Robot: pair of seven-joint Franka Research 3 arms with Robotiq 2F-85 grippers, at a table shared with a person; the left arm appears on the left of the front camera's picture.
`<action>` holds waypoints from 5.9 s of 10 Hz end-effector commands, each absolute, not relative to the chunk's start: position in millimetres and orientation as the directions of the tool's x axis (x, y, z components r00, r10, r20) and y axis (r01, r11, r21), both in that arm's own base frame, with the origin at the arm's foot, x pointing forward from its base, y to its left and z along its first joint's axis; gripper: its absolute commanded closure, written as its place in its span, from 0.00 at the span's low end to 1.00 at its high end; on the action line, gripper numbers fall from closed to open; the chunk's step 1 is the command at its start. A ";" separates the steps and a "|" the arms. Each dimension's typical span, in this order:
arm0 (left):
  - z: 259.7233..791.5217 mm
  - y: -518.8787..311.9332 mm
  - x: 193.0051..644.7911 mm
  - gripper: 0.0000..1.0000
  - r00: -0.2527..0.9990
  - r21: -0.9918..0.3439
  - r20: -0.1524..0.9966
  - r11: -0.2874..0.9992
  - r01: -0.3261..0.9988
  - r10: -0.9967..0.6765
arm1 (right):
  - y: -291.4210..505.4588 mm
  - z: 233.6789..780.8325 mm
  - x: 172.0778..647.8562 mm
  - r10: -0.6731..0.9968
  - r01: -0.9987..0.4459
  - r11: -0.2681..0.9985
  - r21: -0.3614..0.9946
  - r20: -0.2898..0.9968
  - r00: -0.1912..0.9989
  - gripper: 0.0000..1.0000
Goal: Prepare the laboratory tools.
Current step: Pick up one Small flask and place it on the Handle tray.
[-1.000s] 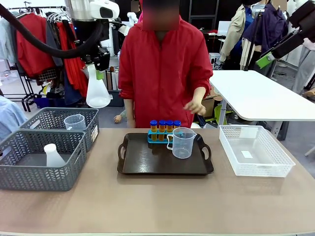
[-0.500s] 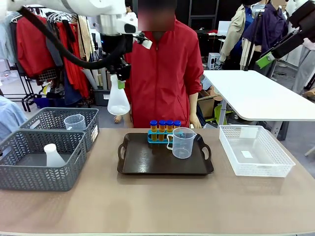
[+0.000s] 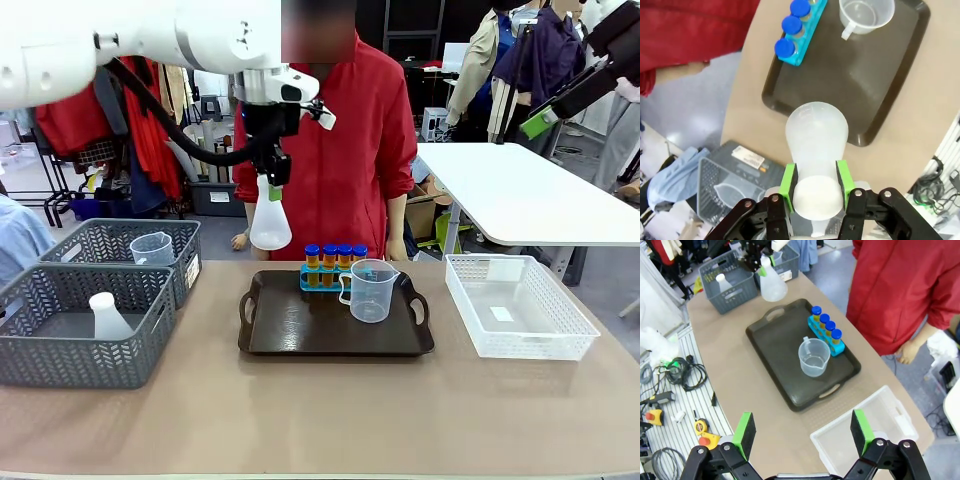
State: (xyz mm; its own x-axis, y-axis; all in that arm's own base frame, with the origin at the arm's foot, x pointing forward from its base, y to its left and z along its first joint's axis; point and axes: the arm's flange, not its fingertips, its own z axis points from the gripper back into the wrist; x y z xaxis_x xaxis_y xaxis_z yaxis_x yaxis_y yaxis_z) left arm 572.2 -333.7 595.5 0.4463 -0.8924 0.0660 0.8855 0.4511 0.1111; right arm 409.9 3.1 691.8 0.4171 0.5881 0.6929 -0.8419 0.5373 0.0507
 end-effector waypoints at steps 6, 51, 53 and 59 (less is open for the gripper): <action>524.5 -363.0 610.2 1.00 0.323 0.024 0.019 0.324 0.946 -0.946 | 3.4 693.0 409.7 0.584 -0.844 0.534 0.055 0.698 0.415 0.00; 521.1 -330.5 519.9 0.00 0.327 -0.018 0.198 0.330 0.944 -0.924 | 3.4 693.0 409.7 0.584 -0.844 0.534 0.055 0.698 0.415 0.00; 542.6 -306.2 497.5 0.00 0.391 0.040 0.228 0.409 0.912 -0.892 | 3.4 693.0 409.7 0.584 -0.844 0.534 0.055 0.698 0.415 0.00; 616.2 -223.6 495.2 0.00 0.266 0.052 0.380 0.308 0.950 -0.886 | 3.4 693.0 409.7 0.584 -0.844 0.534 0.055 0.698 0.415 0.00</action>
State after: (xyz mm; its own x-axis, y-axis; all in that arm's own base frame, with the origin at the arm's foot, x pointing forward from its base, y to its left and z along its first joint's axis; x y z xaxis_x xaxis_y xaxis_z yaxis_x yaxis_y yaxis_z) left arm 497.1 -239.7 612.6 0.2838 -0.8903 0.3560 0.9332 0.3418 0.1109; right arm 410.1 3.0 691.5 0.4178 0.5880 0.6926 -0.8416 0.5376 0.0512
